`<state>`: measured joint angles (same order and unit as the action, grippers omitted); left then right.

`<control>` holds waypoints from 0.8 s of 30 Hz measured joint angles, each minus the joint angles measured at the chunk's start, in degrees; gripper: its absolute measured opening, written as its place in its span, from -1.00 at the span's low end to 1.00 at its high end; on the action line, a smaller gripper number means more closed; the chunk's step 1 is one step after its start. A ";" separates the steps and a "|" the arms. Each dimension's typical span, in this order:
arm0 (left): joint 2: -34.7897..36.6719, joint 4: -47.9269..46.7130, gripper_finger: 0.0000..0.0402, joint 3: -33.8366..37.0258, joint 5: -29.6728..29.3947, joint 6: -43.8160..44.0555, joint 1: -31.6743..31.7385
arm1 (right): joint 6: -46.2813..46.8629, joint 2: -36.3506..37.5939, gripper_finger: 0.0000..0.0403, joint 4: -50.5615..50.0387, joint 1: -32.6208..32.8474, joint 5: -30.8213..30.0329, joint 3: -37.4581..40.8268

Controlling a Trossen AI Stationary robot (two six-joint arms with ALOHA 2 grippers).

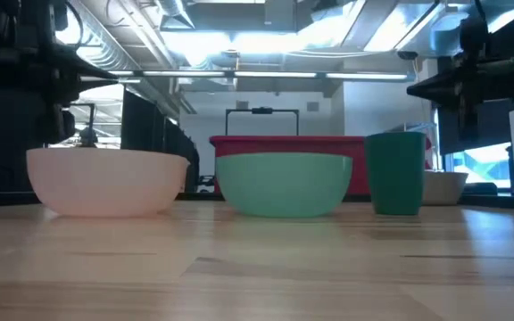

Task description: Nest bowls inside each other

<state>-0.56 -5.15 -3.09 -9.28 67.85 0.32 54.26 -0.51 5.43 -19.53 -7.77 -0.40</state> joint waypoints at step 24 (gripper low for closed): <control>0.00 2.59 -1.00 -0.09 -2.18 -7.27 2.21 | 1.97 0.02 -1.00 6.43 0.02 27.95 0.00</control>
<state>-0.56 -2.56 -3.18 -11.46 60.58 2.52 56.23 -0.49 11.86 -19.51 20.19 -0.40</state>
